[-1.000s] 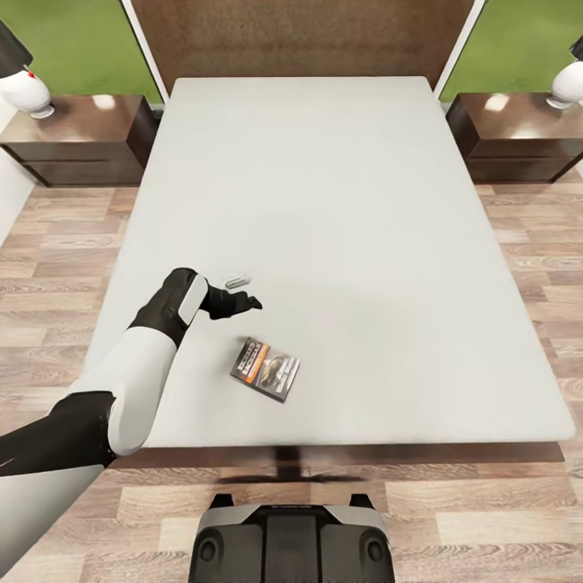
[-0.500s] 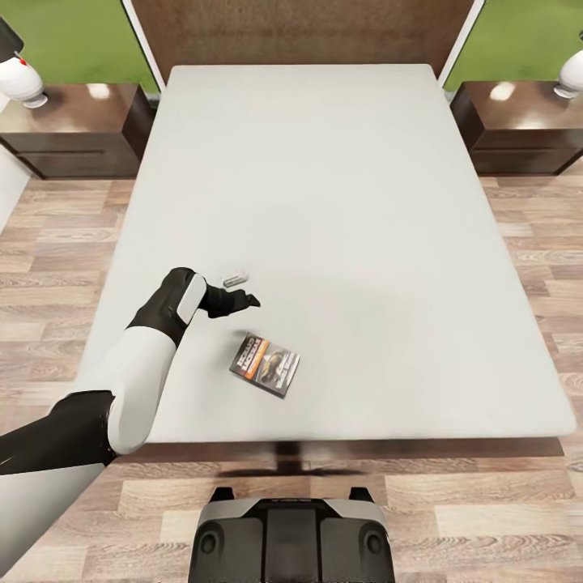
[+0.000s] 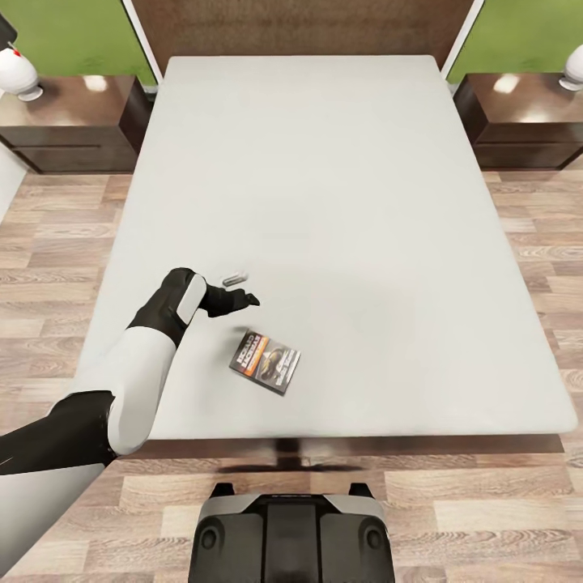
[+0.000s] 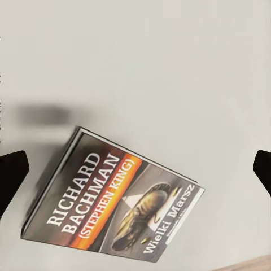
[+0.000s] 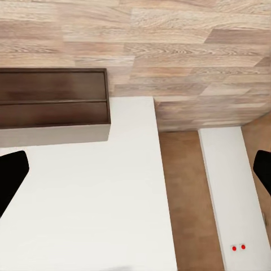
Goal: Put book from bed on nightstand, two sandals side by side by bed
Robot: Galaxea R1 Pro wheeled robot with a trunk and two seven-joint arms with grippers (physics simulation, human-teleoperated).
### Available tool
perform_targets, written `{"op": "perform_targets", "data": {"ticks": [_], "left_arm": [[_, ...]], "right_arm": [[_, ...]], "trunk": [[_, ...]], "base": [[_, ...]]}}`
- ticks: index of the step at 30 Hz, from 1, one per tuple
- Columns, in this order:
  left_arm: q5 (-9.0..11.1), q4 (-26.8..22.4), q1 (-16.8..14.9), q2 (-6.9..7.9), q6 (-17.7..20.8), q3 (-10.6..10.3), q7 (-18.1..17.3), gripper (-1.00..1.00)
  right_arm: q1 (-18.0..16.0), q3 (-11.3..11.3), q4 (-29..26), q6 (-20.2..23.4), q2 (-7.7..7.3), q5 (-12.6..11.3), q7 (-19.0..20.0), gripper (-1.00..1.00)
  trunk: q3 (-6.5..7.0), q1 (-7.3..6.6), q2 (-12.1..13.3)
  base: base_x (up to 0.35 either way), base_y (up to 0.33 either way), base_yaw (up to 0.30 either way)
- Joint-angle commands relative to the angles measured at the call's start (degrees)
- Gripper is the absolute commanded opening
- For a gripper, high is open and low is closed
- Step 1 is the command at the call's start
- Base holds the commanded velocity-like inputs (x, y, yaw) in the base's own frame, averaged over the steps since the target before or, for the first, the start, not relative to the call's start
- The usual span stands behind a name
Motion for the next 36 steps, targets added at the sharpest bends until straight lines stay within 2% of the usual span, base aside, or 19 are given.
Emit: {"op": "perform_targets", "data": {"ticks": [1,10,25,28,36], "left_arm": [[-0.4,0.0,0.0,-0.06,0.1,0.5,-0.3,1.0],[-0.3,0.0,0.0,-0.09,-2.1,0.5,1.3,1.0],[-0.3,-0.1,0.0,-0.27,-5.1,0.6,6.6,1.0],[-0.2,-0.1,0.0,-0.43,-6.8,0.6,9.4,1.0],[-0.2,-0.3,-0.1,-0.69,-8.0,0.6,12.0,1.0]], "right_arm": [[0.0,-0.4,0.2,0.1,-0.03,0.6,-0.3,1.0],[-0.1,-0.4,0.2,0.2,-0.01,0.6,-0.3,1.0],[0.0,-0.3,0.3,0.2,0.14,0.6,-0.3,1.0],[0.0,-0.3,0.2,0.2,0.16,0.6,-0.3,1.0],[0.0,-0.3,0.2,0.3,0.08,0.6,-0.3,1.0]], "trunk": [[-0.05,0.02,-0.1],[-0.5,0.02,-0.1],[-1.79,0.02,-0.1],[-2.07,0.02,-0.1],[-2.8,0.02,-0.1]], "base": [[0.0,0.0,0.0],[0.0,0.0,0.0],[0.0,0.0,0.0],[0.0,0.0,0.0],[0.0,0.0,0.0]]}}
